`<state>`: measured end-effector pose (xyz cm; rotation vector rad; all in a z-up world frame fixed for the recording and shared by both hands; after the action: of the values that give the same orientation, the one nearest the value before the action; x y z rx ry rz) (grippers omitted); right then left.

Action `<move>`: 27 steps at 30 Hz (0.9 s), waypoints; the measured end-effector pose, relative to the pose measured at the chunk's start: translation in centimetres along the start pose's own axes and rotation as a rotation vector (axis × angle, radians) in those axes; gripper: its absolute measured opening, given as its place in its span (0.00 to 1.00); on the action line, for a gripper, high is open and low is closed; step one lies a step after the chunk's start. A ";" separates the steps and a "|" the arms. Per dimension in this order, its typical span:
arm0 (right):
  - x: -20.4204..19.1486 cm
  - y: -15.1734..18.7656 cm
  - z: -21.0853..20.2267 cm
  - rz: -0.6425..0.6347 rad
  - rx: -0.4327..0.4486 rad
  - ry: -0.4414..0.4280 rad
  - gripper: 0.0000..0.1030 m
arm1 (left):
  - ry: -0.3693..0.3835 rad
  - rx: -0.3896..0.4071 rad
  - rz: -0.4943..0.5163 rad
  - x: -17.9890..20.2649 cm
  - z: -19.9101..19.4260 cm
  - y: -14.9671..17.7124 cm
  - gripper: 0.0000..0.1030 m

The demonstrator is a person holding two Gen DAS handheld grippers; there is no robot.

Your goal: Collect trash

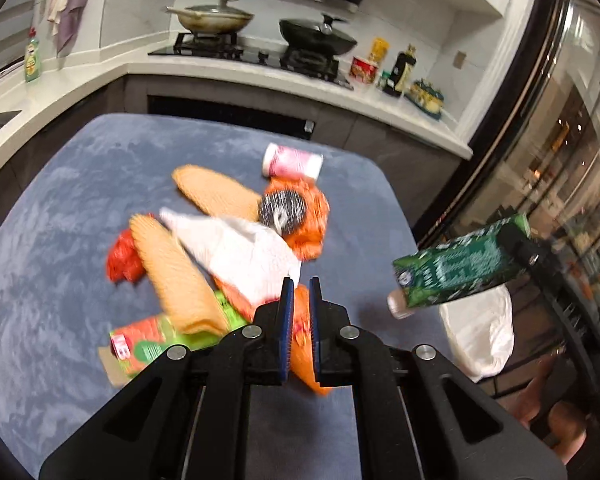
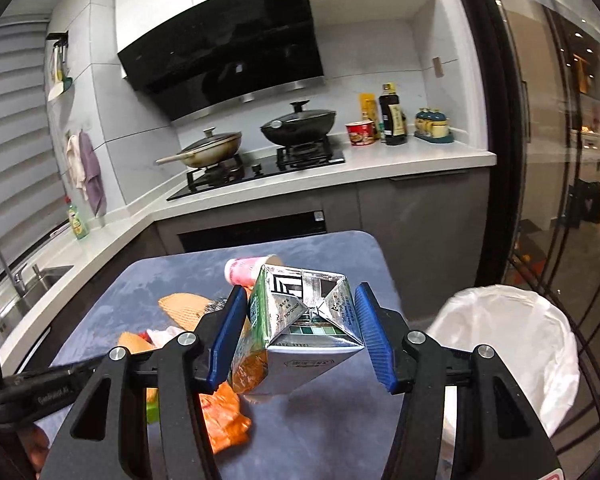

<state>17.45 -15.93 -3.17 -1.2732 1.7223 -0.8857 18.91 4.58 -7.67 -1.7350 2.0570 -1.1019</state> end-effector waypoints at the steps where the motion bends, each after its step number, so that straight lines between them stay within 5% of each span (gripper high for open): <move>1: 0.5 0.2 -0.3 0.005 -0.001 0.005 0.52 | -0.002 -0.018 -0.001 0.1 0.3 0.7 0.07; 10: 3.8 1.0 -2.0 0.044 0.002 0.033 0.52 | -0.049 -0.071 0.005 0.0 0.9 3.2 0.08; 18: 4.6 1.1 -2.2 0.055 0.005 0.036 0.52 | -0.107 -0.042 -0.043 -2.1 3.1 0.7 0.52; 27: 5.2 1.0 -2.0 0.061 0.003 0.040 0.51 | -0.168 -0.094 -0.076 -4.4 8.3 0.0 0.52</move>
<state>14.39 -20.54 -4.16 -1.2021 1.7811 -0.8838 25.14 5.42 -14.61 -1.8945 1.9852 -0.8591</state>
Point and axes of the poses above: each gripper's, at about its wrist camera, not at the fingertips, and z roughly the way its jaws point, x to its right, y to its underside, the point moved 10 cm from there along z, roughly the way its jaws point, and after that the axes turned 1 degree about y, right-handed, at the moved point
